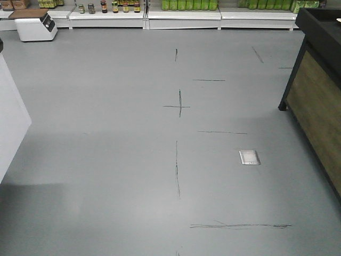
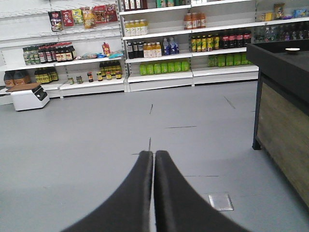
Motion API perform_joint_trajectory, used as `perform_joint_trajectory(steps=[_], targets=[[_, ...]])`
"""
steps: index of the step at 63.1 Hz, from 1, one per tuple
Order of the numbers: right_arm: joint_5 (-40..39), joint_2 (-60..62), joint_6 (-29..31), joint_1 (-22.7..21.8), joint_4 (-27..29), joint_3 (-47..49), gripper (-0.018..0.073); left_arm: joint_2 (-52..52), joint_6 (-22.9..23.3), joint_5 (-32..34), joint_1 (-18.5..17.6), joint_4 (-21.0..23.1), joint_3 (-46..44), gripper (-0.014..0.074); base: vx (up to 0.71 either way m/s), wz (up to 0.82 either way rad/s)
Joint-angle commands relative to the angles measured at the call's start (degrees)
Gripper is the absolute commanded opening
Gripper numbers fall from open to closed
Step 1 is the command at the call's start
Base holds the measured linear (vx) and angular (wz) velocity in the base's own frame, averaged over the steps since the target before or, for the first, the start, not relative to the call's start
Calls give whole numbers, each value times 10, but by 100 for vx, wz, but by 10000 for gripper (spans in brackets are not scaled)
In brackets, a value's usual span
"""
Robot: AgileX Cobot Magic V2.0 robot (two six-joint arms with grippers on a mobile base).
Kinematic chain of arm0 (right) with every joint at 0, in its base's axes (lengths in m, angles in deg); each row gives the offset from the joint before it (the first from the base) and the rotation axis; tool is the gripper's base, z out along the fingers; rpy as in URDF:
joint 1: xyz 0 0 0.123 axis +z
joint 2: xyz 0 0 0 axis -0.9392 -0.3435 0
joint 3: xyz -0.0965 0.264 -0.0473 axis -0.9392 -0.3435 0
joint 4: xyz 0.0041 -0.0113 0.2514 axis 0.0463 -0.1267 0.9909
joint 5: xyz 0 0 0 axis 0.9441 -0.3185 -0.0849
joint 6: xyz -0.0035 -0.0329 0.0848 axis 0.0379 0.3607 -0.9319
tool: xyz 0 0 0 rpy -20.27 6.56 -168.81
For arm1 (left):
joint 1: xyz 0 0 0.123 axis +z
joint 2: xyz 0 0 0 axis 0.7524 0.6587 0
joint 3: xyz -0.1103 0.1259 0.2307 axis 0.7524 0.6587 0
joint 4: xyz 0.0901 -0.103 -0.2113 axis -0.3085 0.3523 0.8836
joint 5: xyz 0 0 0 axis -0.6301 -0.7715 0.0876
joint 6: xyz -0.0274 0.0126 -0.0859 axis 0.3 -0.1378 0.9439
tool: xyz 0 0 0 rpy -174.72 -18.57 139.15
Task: Pick three apples into basket with both arms
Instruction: 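Drive the base forward toward the black fruit display tables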
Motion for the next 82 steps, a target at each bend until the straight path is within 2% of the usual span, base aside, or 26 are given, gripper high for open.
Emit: perform_joint_trajectory(steps=[1,82], targets=[[-43,6,2,-4,-6,-9,-1,-8,-1,43,0,0,14,-6,0,0],[-43,6,2,-4,-6,-9,-1,-8,-1,43,0,0,14,-6,1,2]])
